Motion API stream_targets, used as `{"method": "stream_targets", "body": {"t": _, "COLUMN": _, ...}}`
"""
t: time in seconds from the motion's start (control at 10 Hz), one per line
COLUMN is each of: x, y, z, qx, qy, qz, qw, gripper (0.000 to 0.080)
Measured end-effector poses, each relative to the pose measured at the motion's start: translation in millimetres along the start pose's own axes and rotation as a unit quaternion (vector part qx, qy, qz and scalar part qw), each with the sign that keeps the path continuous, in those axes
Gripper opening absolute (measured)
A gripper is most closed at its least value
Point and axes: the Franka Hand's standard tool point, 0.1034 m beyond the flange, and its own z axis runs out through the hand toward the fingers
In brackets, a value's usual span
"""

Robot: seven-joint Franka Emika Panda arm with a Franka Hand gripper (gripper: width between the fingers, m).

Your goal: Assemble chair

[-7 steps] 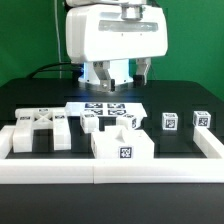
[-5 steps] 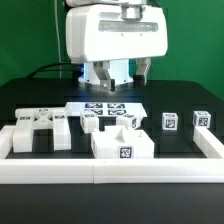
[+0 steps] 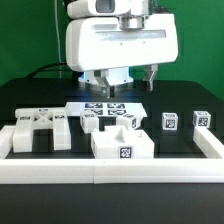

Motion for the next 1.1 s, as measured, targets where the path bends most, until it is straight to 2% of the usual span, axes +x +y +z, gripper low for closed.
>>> {"method": "stream_targets", "body": {"t": 0.2, "x": 0.8, "y": -8.2, "z": 6.8, "qx": 0.013, "qy": -0.009, "qz": 0.098, "qw": 0.995, "gripper": 0.0650}}
{"method": "stream_targets", "body": {"t": 0.6, "x": 1.9, "y": -12.1, "z": 8.9, "qx": 0.019, "qy": -0.010, "qz": 0.231, "qw": 0.973, "gripper": 0.0650}}
{"method": "stream_targets", "body": {"t": 1.1, "x": -4.4, "y": -25.6, "z": 51.2, "qx": 0.013, "qy": 0.002, "qz": 0.212, "qw": 0.977, "gripper": 0.0650}}
